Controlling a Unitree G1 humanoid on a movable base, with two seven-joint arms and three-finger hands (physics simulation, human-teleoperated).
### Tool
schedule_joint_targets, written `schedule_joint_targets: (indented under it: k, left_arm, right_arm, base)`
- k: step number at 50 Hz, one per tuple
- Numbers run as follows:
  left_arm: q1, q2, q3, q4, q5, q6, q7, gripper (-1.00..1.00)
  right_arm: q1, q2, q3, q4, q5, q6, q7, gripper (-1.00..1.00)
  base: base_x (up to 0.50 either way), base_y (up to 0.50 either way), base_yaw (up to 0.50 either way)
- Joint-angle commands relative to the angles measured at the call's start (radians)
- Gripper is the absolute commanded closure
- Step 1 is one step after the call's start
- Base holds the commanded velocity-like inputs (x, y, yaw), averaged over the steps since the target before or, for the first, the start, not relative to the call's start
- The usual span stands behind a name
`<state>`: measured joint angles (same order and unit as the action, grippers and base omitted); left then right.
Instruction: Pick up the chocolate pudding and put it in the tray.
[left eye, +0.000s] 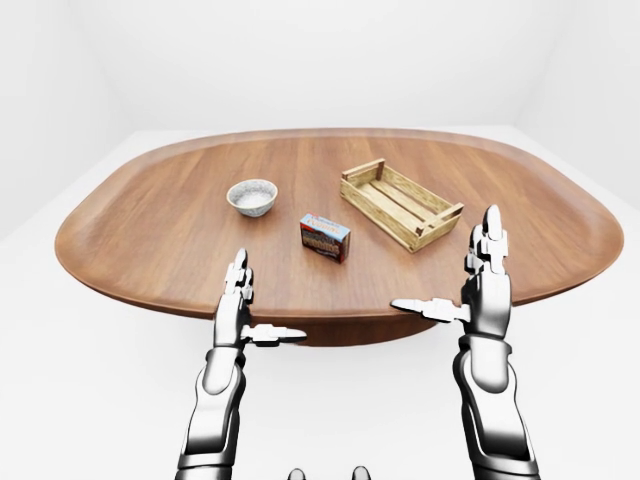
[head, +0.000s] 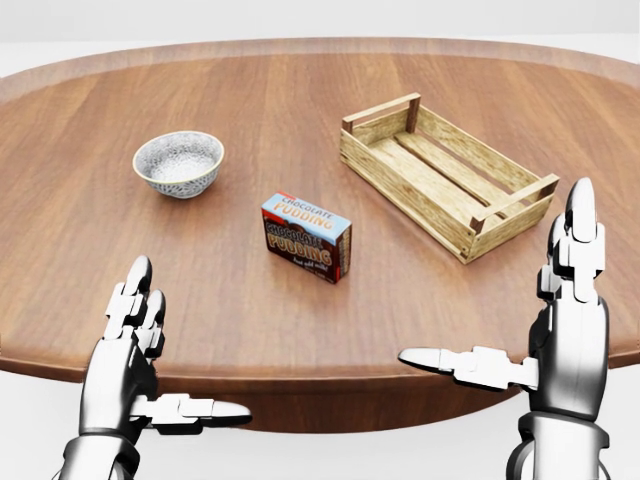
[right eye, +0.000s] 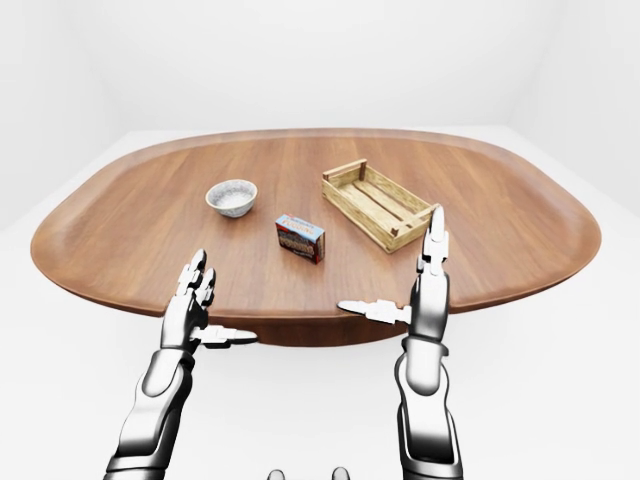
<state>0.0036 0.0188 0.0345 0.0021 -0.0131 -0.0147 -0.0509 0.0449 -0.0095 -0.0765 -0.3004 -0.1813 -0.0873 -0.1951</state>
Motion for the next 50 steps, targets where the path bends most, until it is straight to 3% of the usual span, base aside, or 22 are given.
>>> schedule_joint_targets:
  k: [1,15,50]
  left_arm:
    - [-0.002,0.000,-0.001,-0.002,0.000,0.002,0.000,-1.00]
    - [-0.002,0.000,-0.001,-0.002,0.000,0.003,0.000,-1.00]
    - [-0.002,0.000,-0.001,-0.002,0.000,0.002,0.000,-1.00]
  right_arm:
    - [0.000,0.000,0.000,0.002,-0.001,0.000,-0.001,-1.00]
    - [0.006,0.003,0.005,-0.006,0.006,0.000,0.008,-1.00]
    - [0.008,0.004,0.008,-0.012,0.013,0.000,0.013,-1.00]
  base:
    - [0.50,0.00,0.00]
    - [0.49,0.00,0.00]
    - [0.32,0.00,0.00]
